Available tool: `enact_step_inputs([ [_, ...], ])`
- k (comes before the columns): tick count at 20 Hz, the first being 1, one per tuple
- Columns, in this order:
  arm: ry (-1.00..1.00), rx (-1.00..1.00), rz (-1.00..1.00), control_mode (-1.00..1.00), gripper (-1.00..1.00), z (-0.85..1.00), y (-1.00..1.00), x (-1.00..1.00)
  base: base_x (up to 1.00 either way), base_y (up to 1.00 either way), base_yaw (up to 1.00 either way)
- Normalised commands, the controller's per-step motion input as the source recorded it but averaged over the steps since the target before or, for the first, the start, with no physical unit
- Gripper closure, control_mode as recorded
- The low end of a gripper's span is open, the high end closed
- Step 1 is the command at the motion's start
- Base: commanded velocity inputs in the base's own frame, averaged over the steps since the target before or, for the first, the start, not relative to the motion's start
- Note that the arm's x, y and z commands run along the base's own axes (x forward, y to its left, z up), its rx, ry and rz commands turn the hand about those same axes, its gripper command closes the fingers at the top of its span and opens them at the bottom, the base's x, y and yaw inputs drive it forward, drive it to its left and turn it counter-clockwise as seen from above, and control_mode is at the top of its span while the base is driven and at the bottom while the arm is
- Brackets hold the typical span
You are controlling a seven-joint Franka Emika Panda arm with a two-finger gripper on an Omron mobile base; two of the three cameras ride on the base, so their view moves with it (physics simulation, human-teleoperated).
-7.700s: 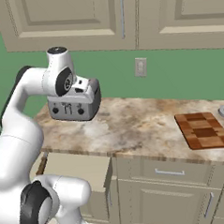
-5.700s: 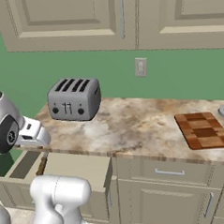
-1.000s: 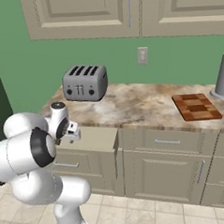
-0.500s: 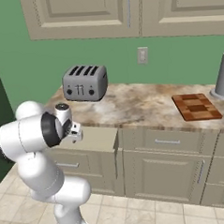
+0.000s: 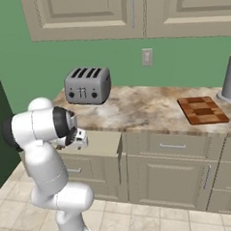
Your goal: Pick up the knife from the drawer and place it on the cutting board. Then place the meat from the plate to the cutting board.
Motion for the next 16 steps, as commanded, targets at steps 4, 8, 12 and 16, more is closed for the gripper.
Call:
enact_step_inputs([
  [4,0.04,0.00,0.00,-1.00,-1.00,-0.15,0.01,0.01,0.00,0.00,0.00],
  [8,0.03,0.00,0.00,-1.00,-1.00,-0.02,0.00,0.00,0.00,0.00,0.00],
  [12,0.04,0.00,-0.03,-1.00,-1.00,0.00,0.00,-0.07,0.00,0.00,0.00],
  [16,0.11,0.00,-0.06,-1.00,-1.00,0.00,0.00,-0.31,0.00,0.00,0.00],
])
